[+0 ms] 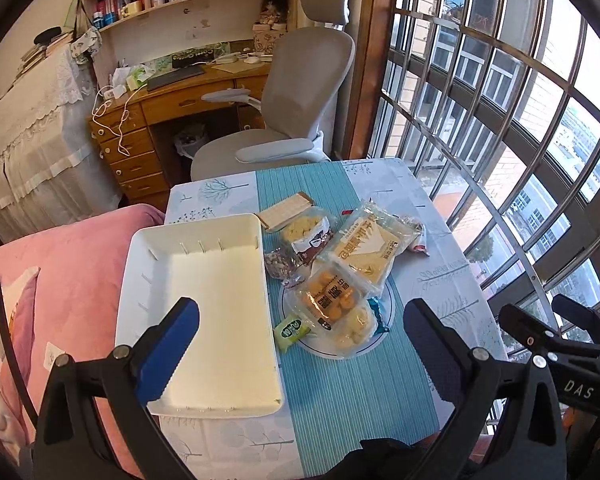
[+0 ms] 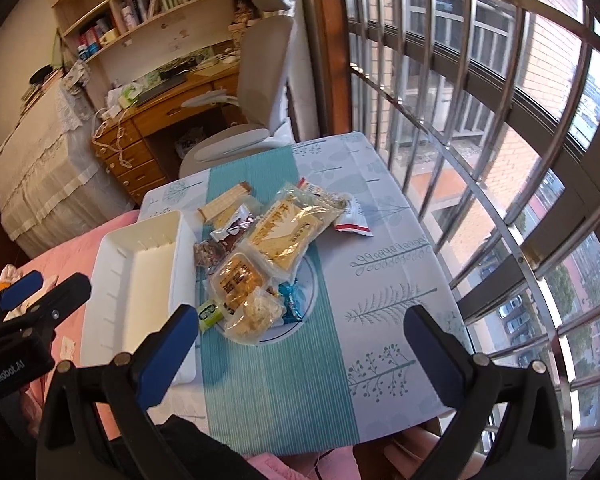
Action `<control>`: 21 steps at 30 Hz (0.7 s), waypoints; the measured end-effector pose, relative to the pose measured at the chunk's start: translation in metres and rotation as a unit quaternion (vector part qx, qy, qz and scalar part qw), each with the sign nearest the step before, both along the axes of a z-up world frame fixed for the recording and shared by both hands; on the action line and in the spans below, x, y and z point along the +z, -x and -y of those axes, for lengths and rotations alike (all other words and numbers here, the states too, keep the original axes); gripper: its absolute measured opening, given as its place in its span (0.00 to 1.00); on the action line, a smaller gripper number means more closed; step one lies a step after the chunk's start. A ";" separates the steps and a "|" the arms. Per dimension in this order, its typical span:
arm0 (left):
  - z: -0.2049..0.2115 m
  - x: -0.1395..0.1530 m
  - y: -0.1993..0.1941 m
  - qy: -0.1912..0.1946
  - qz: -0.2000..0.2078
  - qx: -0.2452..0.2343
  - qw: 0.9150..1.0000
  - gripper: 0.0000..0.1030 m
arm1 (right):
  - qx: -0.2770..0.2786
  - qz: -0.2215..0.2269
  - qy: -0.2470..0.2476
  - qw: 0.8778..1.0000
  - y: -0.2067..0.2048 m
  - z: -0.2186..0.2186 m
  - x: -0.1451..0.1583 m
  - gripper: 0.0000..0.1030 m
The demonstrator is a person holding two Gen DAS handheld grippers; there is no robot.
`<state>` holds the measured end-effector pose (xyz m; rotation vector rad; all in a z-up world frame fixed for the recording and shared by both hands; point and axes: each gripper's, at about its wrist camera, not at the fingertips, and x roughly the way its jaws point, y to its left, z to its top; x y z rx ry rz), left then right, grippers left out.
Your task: Organize snacks
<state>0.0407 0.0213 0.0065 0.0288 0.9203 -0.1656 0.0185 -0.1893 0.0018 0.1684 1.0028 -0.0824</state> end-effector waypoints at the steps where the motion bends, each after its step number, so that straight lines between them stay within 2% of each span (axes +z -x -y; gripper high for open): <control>1: 0.000 -0.001 -0.001 0.002 -0.001 -0.004 1.000 0.99 | -0.009 0.000 0.002 1.000 0.000 0.000 -0.001 1.00; 12: 0.020 -0.014 -0.020 -0.011 -0.039 -0.047 0.998 0.99 | -0.048 -0.004 -0.020 0.999 -0.006 0.022 -0.018 1.00; 18: 0.042 -0.029 -0.034 0.000 -0.075 -0.042 0.996 0.99 | -0.037 -0.014 -0.033 0.999 -0.022 0.044 -0.030 1.00; 21: 0.052 -0.039 -0.042 0.018 -0.104 -0.027 0.994 0.99 | -0.007 -0.019 -0.042 0.999 -0.035 0.055 -0.039 1.00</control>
